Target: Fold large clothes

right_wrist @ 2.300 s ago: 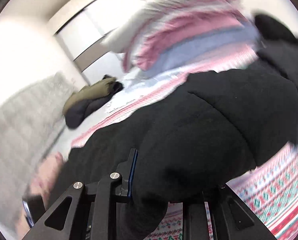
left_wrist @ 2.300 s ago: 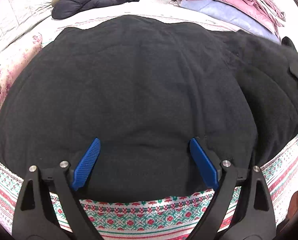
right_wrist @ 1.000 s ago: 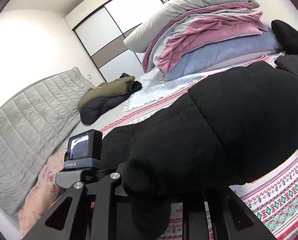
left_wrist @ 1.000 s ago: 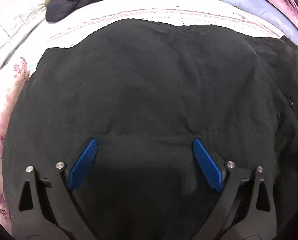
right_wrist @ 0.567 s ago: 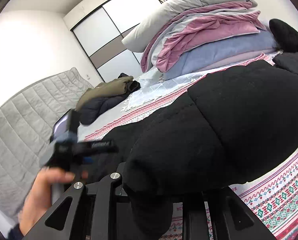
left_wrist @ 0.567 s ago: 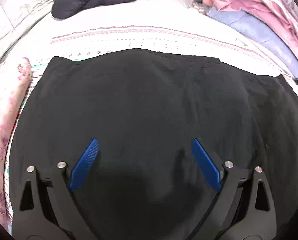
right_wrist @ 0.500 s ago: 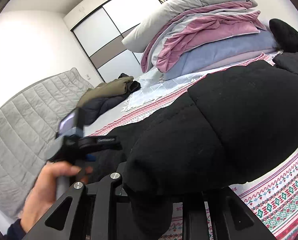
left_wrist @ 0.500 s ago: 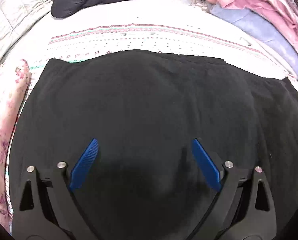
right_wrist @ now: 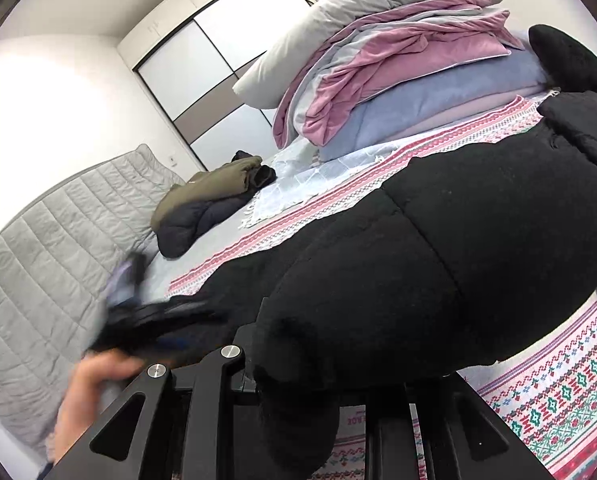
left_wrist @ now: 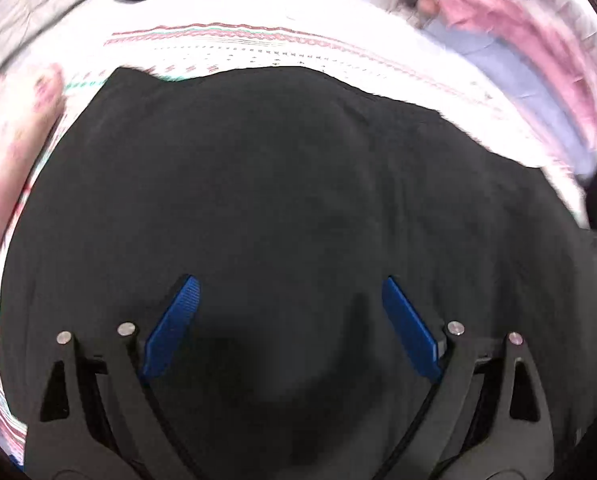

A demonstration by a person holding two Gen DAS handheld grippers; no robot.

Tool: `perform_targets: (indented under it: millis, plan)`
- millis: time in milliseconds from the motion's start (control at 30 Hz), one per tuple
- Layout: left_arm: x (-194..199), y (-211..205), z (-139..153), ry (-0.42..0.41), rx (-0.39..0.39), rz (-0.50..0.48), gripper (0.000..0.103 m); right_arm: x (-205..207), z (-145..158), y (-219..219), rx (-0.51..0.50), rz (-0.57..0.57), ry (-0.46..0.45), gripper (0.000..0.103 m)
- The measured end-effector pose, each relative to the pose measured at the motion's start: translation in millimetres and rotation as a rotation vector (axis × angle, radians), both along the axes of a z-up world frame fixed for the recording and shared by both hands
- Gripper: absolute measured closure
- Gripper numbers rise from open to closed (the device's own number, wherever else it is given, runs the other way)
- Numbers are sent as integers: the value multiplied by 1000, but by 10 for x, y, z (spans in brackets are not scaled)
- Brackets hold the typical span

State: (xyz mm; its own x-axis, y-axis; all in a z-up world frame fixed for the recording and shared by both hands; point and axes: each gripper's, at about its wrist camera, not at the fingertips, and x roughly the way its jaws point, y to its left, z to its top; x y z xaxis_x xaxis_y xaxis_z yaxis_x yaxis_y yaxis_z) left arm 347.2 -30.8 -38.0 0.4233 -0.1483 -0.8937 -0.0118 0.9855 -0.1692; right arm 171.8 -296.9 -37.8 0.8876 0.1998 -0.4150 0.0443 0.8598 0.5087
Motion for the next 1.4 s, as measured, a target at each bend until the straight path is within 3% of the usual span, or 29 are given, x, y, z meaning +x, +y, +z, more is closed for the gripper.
perform_targets:
  millis: [100,200,267,333,400,467,533,633,700,767,833,900,967,1033,1200,1300,1367,1400]
  plan:
    - [-500,499,128,19,-169,26,10,2,1,11,-11,-7,2,80]
    - [-969,1039,238,-41,-261,123,10,8,4,18,-28,-19,2,80]
    - [-1268,1371,228,-103,-291,204,10,6,4,18,-28,-40,3,80]
    - [-1446,1685,155,-179,-256,327,10,3,5,18,-32,-62,5,81]
    - [-1424,1891,72,-171,-254,334,11,2,26,57,-58,-97,18,81]
    - [-1422,2034,111,-219,-302,299,11,0,103,177,-135,-144,15,81]
    - [-1499,2148,247,-295,-273,307,11,30,216,350,-228,-181,3,81]
    - [-1561,2382,379,-360,-269,333,11,64,442,965,-498,-180,-63,81]
    - [-1574,2642,350,-362,-372,386,11,56,508,1605,-709,-92,-149,82]
    - [-1546,2859,259,-340,-494,433,11,-6,384,2318,-933,61,-233,83]
    - [-1543,2961,197,-330,-560,451,11,-91,-18,3026,-1189,232,-262,85]
    - [-1524,3006,149,-324,-585,453,11,-150,-484,3455,-1317,418,-227,88]
    - [-1492,2971,121,-313,-589,442,11,-248,-892,3690,-1390,580,-202,93]
    - [-1465,2924,94,-293,-591,414,11,-328,-1087,3758,-1415,609,-212,93]
    - [-1270,2637,1,-221,-555,326,11,-282,-871,3606,-1289,591,-189,93]
    - [-1101,2430,-96,-159,-506,296,11,-347,-804,3515,-1368,574,-213,78]
    - [-987,2300,-159,-118,-503,275,11,-416,-805,3436,-1436,476,-251,30]
    - [-929,2233,-195,-101,-512,263,11,-431,-805,3386,-1457,427,-267,22]
